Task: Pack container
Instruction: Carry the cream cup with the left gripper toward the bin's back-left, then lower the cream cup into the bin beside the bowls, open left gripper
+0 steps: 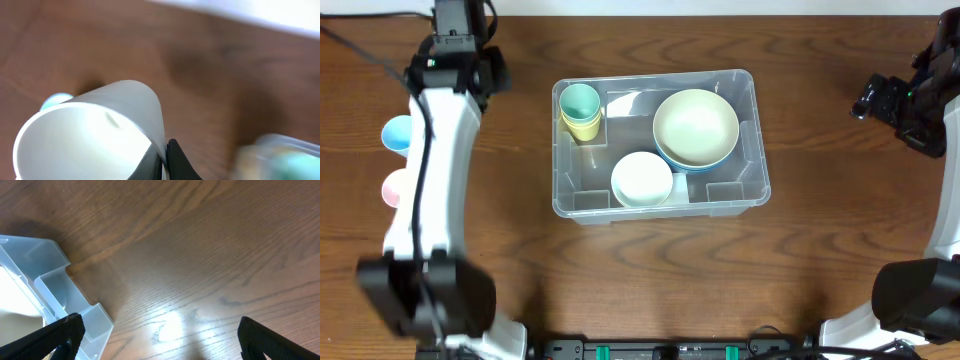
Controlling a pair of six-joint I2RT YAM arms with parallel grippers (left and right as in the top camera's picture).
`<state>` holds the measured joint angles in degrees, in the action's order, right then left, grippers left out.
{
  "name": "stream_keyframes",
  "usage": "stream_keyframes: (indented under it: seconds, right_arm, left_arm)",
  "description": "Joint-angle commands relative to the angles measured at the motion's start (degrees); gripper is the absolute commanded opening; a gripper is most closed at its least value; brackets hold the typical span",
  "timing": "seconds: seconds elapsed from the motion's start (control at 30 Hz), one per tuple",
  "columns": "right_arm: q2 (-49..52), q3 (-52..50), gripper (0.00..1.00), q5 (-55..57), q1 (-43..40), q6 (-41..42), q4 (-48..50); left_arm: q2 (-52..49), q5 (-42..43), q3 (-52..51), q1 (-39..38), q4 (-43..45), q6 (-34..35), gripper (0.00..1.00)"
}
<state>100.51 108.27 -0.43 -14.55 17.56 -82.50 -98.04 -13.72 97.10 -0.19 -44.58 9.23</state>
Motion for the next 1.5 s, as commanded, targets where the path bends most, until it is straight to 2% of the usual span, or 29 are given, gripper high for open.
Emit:
stream_keyframes:
  seconds: [0.0,0.27,0.53,0.93,1.47]
  right_arm:
    - [-0.3,0.7,0.99,0.0,-0.1,0.6,0.0]
    - [-0.3,0.7,0.99,0.0,-0.1,0.6,0.0]
    - [-0.3,0.7,0.99,0.0,-0.1,0.6,0.0]
    - [-0.3,0.7,0.99,0.0,-0.1,0.6,0.0]
    - [-0.3,0.7,0.99,0.0,-0.1,0.6,0.0]
  left_arm:
    - [4.3,1.4,0.4,-4.2,0.1,-0.2,0.06]
    - [5.6,7.6,0.4,-16.5,-0.1,-3.8,0.06]
    - [3.1,8.2,0.4,-26.2,0.1,-8.4,0.06]
    - [-2.8,14.3,0.4,-27.2,-1.6,-8.1,0.06]
    - [-9.3,14.8,0.2,-28.9,-5.1,-6.6,0.06]
